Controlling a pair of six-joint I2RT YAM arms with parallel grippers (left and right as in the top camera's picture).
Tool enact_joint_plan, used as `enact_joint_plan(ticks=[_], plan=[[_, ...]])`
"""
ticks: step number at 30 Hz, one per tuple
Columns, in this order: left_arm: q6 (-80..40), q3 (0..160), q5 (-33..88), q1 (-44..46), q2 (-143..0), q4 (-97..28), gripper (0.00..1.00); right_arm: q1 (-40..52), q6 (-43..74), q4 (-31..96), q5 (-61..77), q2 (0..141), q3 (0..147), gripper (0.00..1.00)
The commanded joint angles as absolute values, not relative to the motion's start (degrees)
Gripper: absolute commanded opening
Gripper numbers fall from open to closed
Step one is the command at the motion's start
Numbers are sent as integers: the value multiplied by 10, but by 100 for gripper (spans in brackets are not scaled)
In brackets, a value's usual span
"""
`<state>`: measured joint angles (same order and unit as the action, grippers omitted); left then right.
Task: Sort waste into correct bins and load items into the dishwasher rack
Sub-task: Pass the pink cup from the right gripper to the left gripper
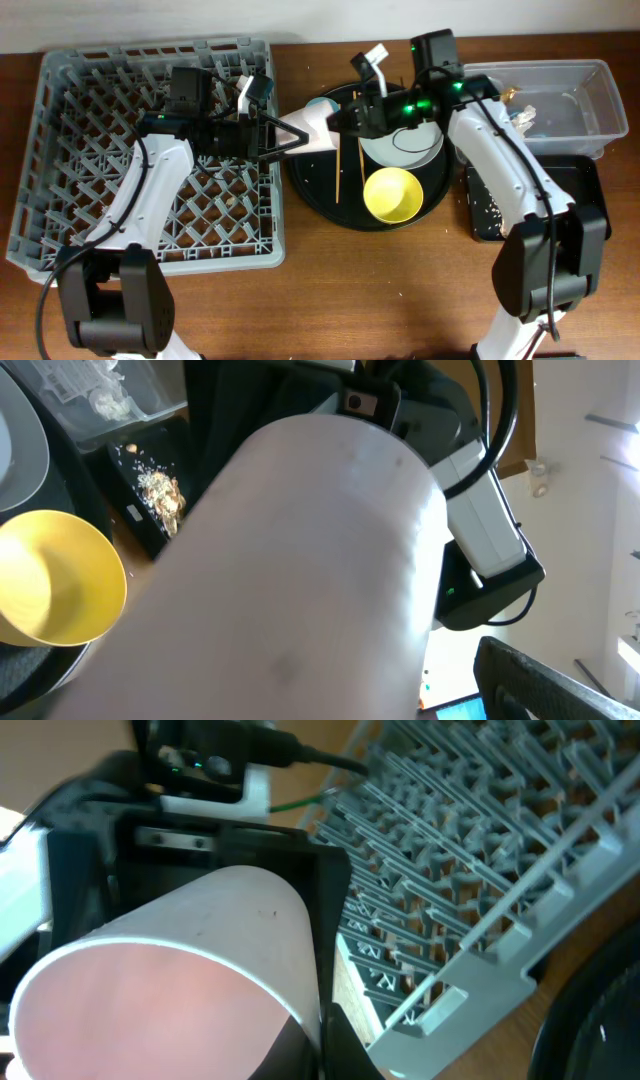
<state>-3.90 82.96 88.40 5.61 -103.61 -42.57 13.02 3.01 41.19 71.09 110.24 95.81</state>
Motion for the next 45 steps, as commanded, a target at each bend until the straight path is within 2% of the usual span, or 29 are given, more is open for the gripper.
enact_joint_plan(ticks=[1,8,13,15,17,19,28,33,37,38,39,40,43,45], plan=[[-30,826,902,55,-1039,-424,95,150,79,403,655,1104,958,4],[-30,826,902,55,-1039,-424,72,150,100,385,637,1104,958,4],[-30,827,902,50,-1039,-424,63,150,100,397,635,1104,958,4],[-32,827,902,38,-1039,-424,64,152,100,405,635,1104,958,4],[-34,827,902,23,-1039,-424,79,157,100,400,635,1104,958,4],[-44,827,902,15,-1039,-424,83,160,103,396,631,1104,958,4],[-62,827,902,4,-1039,-424,82,193,149,355,565,1106,958,4],[-62,827,902,4,-1039,-424,69,200,155,351,563,1113,958,4],[-62,827,902,-2,-1039,-422,45,200,154,356,563,1113,958,4],[-62,827,902,-2,-1039,-422,40,200,153,359,563,1113,958,13],[-62,827,902,-2,-1039,-422,38,200,153,360,563,1113,958,25],[-62,827,902,-2,-1039,-422,36,200,153,360,563,1113,958,45],[-62,827,902,-8,-1039,-403,35,185,153,362,563,1113,958,66],[-62,830,893,-24,-1038,-387,35,162,153,366,563,1112,958,73]])
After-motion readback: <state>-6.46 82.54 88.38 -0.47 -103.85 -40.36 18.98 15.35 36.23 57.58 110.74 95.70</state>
